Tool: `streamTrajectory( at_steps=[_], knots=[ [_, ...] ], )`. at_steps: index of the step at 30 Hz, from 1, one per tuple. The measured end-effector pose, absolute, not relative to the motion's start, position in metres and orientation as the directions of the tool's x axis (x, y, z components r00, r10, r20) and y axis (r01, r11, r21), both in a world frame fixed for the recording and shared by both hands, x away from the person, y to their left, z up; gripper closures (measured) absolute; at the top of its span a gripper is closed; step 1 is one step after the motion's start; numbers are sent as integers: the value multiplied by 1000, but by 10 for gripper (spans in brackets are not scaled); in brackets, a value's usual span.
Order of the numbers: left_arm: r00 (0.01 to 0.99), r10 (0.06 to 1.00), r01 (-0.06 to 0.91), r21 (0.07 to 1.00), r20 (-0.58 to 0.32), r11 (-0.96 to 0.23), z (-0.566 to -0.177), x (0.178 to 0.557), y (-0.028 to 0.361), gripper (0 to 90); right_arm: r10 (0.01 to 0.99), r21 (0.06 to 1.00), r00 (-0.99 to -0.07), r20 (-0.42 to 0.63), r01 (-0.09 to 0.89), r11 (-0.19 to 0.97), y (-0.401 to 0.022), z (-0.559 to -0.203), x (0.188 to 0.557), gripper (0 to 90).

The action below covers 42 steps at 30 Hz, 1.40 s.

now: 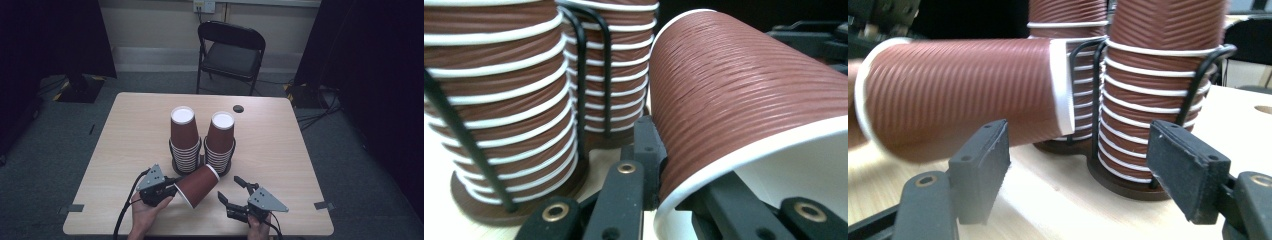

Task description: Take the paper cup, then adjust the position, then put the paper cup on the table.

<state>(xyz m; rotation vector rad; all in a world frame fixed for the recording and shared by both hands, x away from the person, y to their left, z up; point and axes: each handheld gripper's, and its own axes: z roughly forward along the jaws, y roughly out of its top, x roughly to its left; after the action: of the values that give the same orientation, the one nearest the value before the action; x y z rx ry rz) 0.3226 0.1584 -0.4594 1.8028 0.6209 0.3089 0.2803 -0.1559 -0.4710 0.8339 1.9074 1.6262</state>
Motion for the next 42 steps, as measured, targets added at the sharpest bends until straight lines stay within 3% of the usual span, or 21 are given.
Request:
streamTrajectory(
  at_steps=[6, 13, 14, 16, 17, 18, 21, 27, 30, 42],
  knots=[
    [824, 559, 273, 926, -87, -259, -455, 326, 160, 858, 690, 978, -721, -62, 93, 185, -153, -471, 284, 251],
    [837, 543, 281, 909, -75, -307, -449, 328, 159, 858, 647, 972, -761, -59, 103, 209, -150, -471, 282, 250],
    [836, 544, 284, 906, -73, -314, -448, 328, 159, 858, 591, 977, -804, -56, 77, 198, -151, -471, 279, 150],
    [841, 537, 284, 903, -72, -324, -447, 328, 157, 858, 580, 977, -813, -52, 78, 197, -151, -471, 279, 142],
    [840, 538, 286, 898, -68, -334, -445, 329, 157, 858, 610, 978, -791, -59, 78, 195, -149, -471, 278, 172],
    [840, 538, 287, 897, -67, -337, -444, 329, 156, 859, 625, 979, -777, -75, 60, 193, -148, -472, 278, 128],
    [847, 527, 294, 889, -72, -350, -441, 329, 155, 858, 632, 981, -773, -57, 73, 178, -148, -473, 278, 129],
    [855, 512, 306, 871, -75, -383, -438, 330, 152, 858, 602, 965, -788, -127, 43, 260, -148, -473, 278, 134],
    [862, 502, 303, 858, -62, -415, -437, 330, 151, 858, 542, 940, -822, -175, 24, 340, -150, -468, 279, 136],
    [872, 485, 326, 816, -64, -478, -435, 334, 145, 858, 519, 915, -802, -295, -80, 396, -143, -461, 277, 125]
  ],
)
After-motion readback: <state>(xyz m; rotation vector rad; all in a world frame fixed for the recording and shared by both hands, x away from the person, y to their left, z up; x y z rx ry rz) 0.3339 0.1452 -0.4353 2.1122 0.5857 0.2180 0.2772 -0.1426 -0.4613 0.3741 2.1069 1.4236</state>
